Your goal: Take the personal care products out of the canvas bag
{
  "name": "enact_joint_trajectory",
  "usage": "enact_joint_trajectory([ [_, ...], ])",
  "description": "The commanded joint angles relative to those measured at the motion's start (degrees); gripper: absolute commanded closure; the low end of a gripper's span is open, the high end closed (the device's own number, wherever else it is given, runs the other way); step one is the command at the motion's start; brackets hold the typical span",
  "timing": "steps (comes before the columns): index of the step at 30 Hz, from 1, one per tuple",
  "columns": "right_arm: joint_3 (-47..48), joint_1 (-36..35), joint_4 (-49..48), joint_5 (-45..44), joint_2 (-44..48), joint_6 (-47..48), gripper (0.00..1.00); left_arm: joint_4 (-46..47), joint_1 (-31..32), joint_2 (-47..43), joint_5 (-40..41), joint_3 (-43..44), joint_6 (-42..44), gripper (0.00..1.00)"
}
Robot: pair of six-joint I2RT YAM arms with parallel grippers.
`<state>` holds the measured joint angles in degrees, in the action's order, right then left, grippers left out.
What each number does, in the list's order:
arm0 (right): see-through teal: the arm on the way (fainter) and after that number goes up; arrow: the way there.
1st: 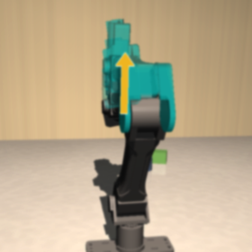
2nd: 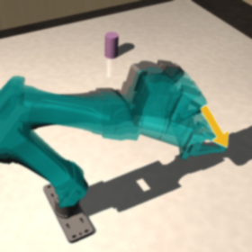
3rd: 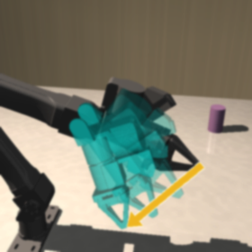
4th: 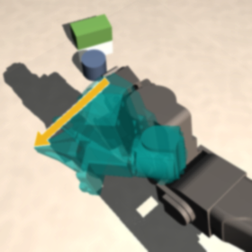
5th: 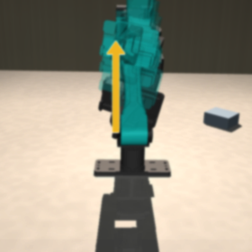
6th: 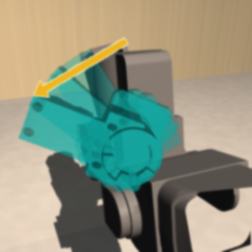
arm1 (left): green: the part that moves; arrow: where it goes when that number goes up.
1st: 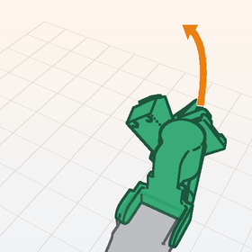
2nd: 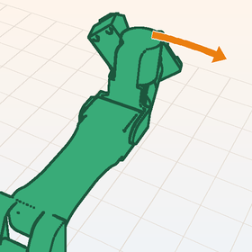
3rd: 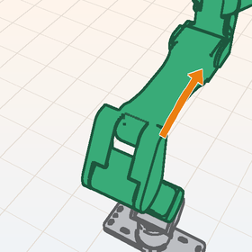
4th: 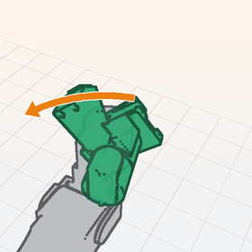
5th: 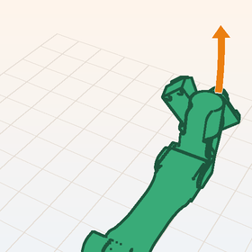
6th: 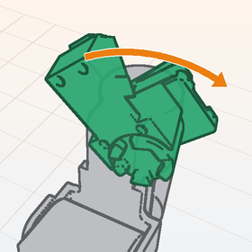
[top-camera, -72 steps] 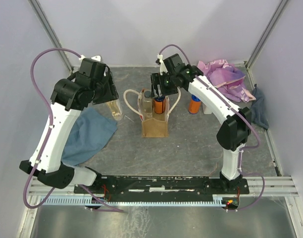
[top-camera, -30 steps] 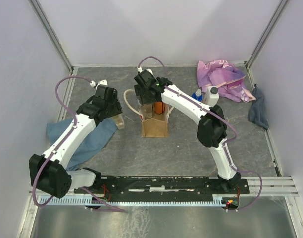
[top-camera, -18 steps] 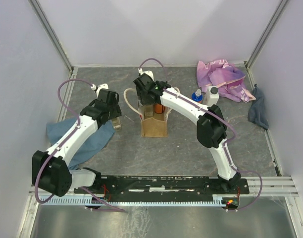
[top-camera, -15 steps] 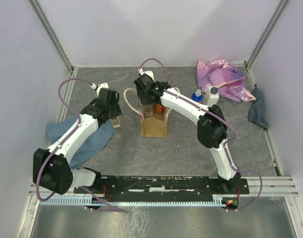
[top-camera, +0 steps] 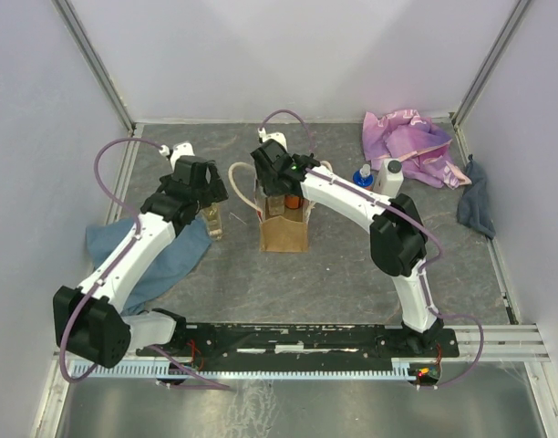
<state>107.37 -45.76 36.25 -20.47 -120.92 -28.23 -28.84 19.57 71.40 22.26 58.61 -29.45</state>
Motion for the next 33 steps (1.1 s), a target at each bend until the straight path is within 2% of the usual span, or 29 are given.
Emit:
enact_joint_trajectory([
  [1,0.71,-0.29,-4.33,-1.64,6.48,1.35,0.63,-0.61,-0.32,-4.27,0.63,4.75,-0.36,0.0],
  [8,1.01,-0.46,-5.01,-1.2,9.9,1.77,0.63,-4.19,-0.22,-7.61,-6.66,11.58,-2.11,0.01],
  [18,0.47,-0.82,-6.54,-1.32,17.33,2.54,0.63,-3.49,0.95,-9.98,-17.29,11.59,-8.41,0.01],
  [22,-0.13,-0.91,-6.52,-2.51,20.73,3.14,0.63,-3.35,4.5,-8.91,-17.74,11.29,-9.94,0.01],
  [25,-0.92,-0.91,-6.88,-3.87,23.82,3.65,0.63,-2.97,8.38,-8.28,-14.84,9.75,-10.63,0.01],
  [33,-0.37,-0.92,-5.52,-7.67,30.96,6.29,0.63,-0.53,12.59,-5.4,-13.69,4.44,-13.42,0.01],
])
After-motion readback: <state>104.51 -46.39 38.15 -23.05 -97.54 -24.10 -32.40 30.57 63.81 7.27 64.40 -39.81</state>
